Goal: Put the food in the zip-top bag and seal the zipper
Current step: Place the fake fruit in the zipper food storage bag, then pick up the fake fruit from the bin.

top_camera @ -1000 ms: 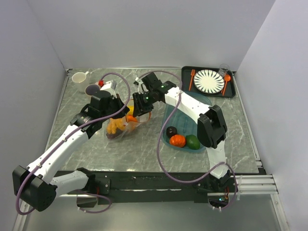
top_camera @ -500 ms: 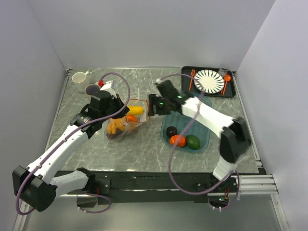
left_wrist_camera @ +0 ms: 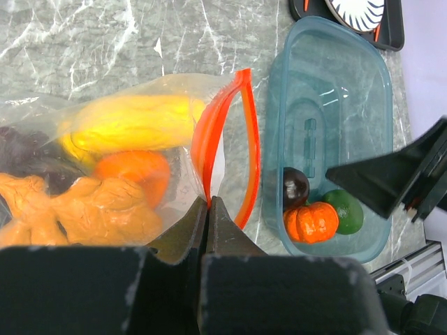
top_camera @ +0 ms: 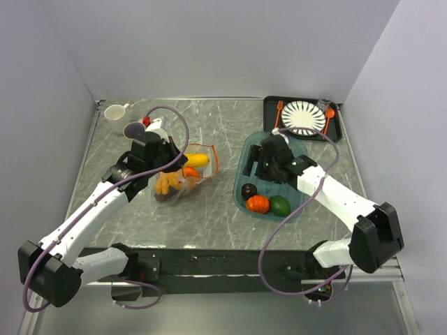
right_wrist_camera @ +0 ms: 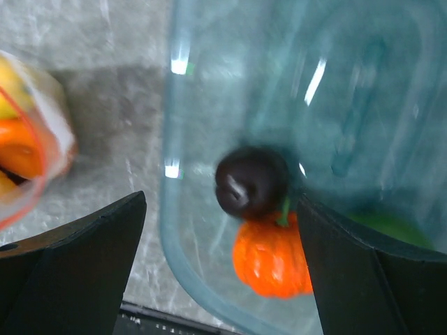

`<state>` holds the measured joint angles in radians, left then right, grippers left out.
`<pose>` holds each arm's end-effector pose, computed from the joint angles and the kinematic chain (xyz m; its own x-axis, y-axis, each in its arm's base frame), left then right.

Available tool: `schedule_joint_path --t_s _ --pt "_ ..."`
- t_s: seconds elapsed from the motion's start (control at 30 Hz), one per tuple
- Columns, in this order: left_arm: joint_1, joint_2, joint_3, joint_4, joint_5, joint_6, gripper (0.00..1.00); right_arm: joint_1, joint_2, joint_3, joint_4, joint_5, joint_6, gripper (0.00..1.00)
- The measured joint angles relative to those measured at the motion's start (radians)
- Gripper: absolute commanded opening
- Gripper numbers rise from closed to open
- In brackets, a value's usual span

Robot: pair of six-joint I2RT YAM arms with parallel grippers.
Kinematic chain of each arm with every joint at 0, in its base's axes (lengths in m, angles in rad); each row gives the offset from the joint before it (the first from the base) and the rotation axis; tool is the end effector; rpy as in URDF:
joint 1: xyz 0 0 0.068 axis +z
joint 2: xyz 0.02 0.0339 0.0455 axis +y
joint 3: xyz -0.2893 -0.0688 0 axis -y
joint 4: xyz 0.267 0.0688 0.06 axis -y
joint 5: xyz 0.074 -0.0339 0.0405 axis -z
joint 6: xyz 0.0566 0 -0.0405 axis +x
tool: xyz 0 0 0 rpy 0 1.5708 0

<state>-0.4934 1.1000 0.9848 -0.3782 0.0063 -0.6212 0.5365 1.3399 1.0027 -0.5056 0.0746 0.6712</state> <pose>0.2428 -0.1310 0.3384 -0.6177 -0.3286 -0.7145 0.1463 0.8446 -0.5150 0.2707 0.1561 0.2660 -0.7929 0.2500 -0.5556 0.0333 0.9283 0.3702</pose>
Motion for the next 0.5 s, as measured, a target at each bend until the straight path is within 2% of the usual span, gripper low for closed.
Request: schedule_joint_path --t_s 0.23,0.5 --pt "0.000 -0.003 0.000 -0.003 -0.001 0.002 0.01 0.000 -0.156 -0.127 -0.050 0.013 0.159 0.92" --pt "0.000 -0.011 0.000 -0.005 -0.003 0.019 0.01 0.031 -0.169 -0.154 -0.108 0.015 0.252 0.92"
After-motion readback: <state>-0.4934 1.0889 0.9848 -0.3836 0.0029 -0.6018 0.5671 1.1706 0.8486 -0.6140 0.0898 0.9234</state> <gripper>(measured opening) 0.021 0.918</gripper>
